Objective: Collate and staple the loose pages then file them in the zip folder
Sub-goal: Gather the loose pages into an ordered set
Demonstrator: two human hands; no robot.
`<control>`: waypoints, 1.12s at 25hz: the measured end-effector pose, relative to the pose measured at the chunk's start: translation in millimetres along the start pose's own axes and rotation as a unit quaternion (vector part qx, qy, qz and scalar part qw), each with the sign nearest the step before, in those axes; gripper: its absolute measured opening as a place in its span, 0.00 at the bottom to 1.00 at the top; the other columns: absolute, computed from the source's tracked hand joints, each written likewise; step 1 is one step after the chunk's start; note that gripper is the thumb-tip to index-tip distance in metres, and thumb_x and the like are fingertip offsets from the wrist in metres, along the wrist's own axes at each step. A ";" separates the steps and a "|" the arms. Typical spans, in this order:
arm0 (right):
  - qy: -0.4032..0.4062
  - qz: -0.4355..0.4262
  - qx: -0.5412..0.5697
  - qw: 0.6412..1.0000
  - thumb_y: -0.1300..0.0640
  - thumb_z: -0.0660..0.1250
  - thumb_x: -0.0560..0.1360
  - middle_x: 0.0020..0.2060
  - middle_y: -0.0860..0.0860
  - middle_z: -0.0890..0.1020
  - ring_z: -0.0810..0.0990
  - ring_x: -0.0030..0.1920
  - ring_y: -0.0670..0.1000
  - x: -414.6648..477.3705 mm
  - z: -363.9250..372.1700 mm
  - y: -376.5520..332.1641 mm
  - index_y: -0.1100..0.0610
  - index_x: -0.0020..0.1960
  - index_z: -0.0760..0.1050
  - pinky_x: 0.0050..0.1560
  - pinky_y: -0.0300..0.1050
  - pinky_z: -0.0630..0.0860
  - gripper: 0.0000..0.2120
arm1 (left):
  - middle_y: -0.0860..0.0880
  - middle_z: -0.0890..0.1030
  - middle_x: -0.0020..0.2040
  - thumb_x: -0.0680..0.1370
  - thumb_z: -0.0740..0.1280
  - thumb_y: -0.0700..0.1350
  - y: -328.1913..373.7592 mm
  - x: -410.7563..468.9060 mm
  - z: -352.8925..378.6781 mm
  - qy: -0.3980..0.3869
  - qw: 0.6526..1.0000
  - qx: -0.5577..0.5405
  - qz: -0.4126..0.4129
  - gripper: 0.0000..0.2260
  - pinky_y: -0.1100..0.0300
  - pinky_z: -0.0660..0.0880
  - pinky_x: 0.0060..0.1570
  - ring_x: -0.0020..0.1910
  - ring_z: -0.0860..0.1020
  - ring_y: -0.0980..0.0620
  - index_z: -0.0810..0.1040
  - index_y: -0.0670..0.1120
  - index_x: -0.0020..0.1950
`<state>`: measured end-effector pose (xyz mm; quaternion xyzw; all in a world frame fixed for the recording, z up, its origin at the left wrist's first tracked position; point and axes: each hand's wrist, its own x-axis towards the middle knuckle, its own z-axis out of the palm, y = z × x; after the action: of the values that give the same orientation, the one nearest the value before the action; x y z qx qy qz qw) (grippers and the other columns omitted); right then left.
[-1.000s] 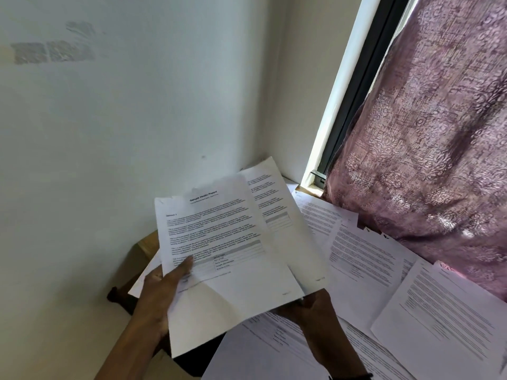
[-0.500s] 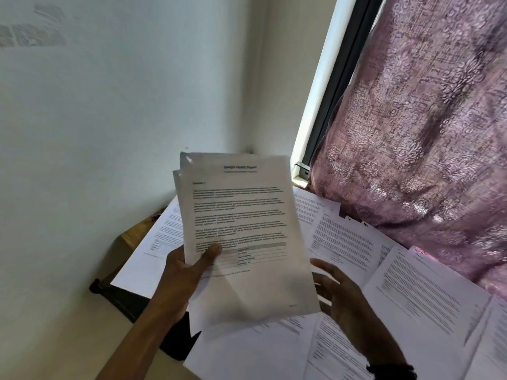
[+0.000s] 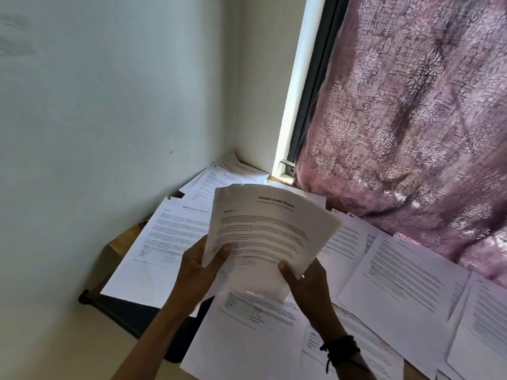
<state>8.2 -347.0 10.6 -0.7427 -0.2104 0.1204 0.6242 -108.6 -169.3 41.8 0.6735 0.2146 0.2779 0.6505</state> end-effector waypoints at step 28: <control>0.236 0.420 0.534 0.695 0.60 0.65 0.79 0.49 0.60 0.74 0.77 0.51 0.55 23.9 6.1 40.8 0.66 0.67 0.65 0.58 0.51 0.77 0.19 | 0.43 0.82 0.53 0.75 0.72 0.44 -31.5 7.7 -56.5 0.182 0.977 -0.009 -0.116 0.12 0.47 0.77 0.54 0.52 0.80 0.42 0.78 0.45 0.56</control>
<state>33.2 -335.9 -28.4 -0.2994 0.3770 0.2833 0.8294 -137.5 -119.6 11.1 0.5765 0.4030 0.3205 0.6344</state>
